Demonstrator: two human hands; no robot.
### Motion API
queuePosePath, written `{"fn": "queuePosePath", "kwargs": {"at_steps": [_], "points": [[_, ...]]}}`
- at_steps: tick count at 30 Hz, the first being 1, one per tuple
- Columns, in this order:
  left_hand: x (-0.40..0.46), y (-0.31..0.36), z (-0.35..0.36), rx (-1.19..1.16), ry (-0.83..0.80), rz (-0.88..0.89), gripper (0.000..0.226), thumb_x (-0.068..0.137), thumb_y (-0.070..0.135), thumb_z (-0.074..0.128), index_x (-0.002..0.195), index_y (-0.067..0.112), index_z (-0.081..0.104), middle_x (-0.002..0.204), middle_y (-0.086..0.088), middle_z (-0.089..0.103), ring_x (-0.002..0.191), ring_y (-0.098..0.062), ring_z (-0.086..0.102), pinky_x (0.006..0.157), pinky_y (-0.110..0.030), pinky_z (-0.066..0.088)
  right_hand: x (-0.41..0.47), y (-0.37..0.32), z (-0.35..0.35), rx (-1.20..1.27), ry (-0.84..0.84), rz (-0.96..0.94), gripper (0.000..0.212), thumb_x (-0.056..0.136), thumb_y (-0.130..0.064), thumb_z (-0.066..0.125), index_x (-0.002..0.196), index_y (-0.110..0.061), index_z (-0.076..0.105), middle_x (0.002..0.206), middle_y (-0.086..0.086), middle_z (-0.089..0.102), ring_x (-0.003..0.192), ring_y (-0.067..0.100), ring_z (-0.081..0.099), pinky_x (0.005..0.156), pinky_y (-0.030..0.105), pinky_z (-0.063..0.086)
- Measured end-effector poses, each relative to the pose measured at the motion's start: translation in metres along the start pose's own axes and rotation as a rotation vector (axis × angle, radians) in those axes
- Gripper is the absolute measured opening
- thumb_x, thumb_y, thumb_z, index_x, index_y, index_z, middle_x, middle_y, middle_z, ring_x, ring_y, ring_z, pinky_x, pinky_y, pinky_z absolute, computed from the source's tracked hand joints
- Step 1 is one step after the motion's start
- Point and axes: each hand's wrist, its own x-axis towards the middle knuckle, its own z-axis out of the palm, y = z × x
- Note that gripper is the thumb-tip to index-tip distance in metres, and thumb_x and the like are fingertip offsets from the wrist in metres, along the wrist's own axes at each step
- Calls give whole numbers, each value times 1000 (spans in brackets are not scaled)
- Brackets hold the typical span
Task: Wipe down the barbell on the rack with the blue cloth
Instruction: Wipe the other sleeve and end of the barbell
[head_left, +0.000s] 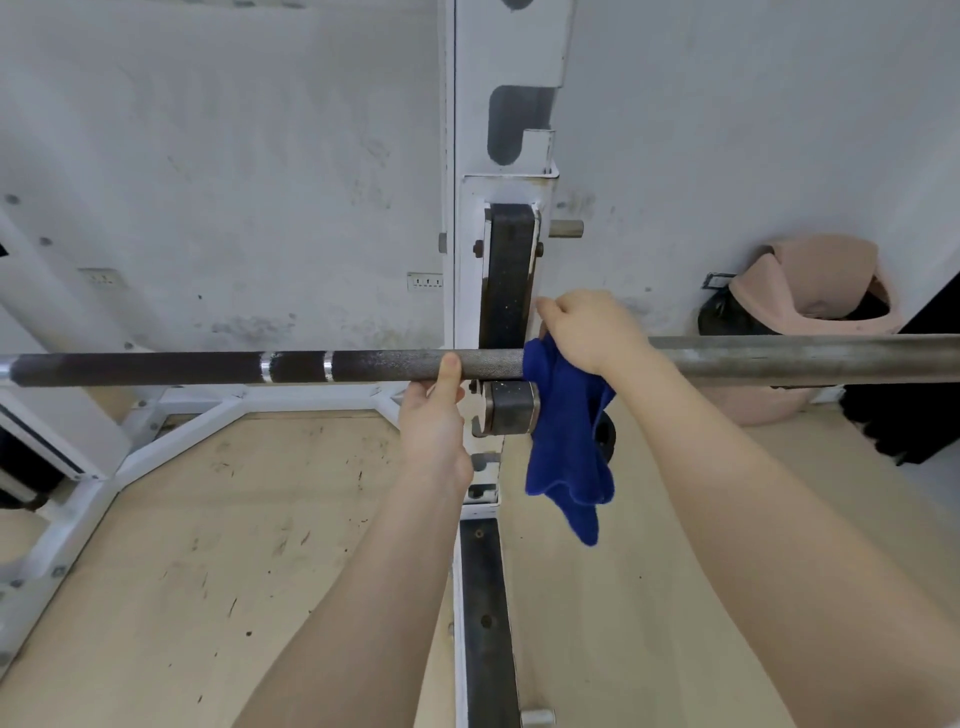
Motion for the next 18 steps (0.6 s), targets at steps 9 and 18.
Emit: {"fn": "queuePosePath", "kwargs": {"at_steps": [9, 18], "points": [[-5, 4, 2, 20, 37, 6, 38, 92, 37, 50, 122, 15, 50, 96, 7, 57, 93, -13, 55, 69, -21, 39, -1, -1, 2, 90, 277, -96, 48, 100, -35, 30, 63, -13, 50, 74, 13, 60, 78, 32, 58, 75, 45, 48], [-7, 6, 2, 52, 52, -21, 38, 91, 40, 51, 121, 19, 50, 117, 3, 58, 117, -21, 49, 77, -29, 41, -47, 6, -34, 311, 520, 81, 54, 98, -35, 36, 47, -19, 25, 48, 3, 29, 51, 22, 31, 54, 33, 25]]}}
